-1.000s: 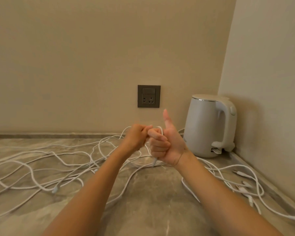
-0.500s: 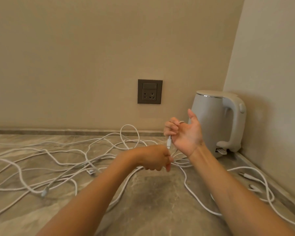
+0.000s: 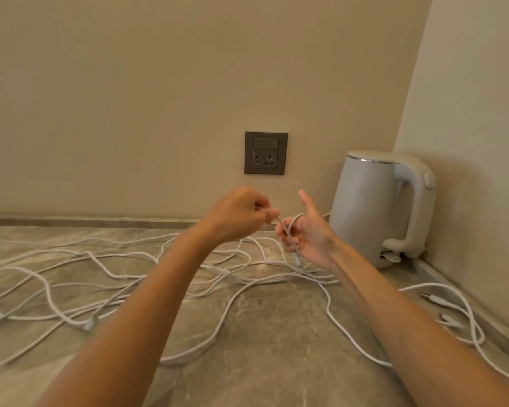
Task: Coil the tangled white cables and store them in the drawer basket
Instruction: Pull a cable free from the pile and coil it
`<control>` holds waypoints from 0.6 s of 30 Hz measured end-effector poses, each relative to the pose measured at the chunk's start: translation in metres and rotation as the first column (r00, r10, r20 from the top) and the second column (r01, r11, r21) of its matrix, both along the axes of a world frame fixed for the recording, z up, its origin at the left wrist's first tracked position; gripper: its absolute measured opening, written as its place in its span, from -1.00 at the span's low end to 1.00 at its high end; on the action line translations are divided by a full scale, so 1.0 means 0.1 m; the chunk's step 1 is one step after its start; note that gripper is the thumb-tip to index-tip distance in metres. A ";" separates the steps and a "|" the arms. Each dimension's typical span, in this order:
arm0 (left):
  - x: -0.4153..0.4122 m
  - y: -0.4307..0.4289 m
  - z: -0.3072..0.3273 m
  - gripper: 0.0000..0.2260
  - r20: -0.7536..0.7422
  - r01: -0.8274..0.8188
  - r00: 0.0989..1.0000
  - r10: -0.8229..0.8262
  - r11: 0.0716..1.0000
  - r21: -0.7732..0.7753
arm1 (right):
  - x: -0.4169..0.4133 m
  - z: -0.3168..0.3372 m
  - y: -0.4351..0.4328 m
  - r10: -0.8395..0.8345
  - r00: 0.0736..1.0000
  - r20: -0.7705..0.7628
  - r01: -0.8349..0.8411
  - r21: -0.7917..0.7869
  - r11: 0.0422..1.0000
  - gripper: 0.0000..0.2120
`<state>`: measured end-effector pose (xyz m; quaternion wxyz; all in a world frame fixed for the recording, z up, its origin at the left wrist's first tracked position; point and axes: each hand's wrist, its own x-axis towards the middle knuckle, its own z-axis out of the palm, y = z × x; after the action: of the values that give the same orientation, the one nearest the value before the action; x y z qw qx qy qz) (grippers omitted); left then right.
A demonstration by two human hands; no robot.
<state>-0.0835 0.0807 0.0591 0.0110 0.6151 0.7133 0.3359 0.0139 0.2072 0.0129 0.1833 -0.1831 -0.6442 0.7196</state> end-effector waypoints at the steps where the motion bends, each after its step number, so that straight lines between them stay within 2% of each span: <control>1: -0.01 0.01 0.00 -0.83 0.010 -0.025 1.000 0.025 0.998 0.055 | 0.00 0.01 -0.02 0.019 1.000 0.017 -0.019 0.024 1.000 -0.24; 4: -0.02 0.05 -0.03 -0.84 0.039 -0.061 0.998 0.055 0.982 0.176 | -0.03 0.03 -0.07 0.100 0.993 0.070 -0.104 0.058 0.993 -0.25; 10: -0.08 0.09 -0.06 -0.78 0.067 -0.139 0.990 0.123 0.936 0.325 | -0.06 0.08 -0.18 0.307 0.950 0.053 -0.300 -0.100 0.949 -0.23; 16: -0.09 0.10 -0.12 -0.79 0.144 -0.229 0.971 0.189 0.906 0.357 | -0.05 0.16 -0.25 0.463 0.874 -0.146 -0.485 -0.316 0.816 -0.17; 18: -0.07 0.13 -0.17 -0.75 0.143 -0.225 0.971 0.190 0.929 0.294 | -0.07 0.15 -0.24 0.522 0.807 -0.277 -0.591 -0.387 0.708 -0.15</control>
<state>-0.0907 0.0938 0.0416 -0.0807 0.5106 0.7112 0.4764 0.0073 0.1834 0.0283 -0.0440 0.0358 -0.4666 0.8827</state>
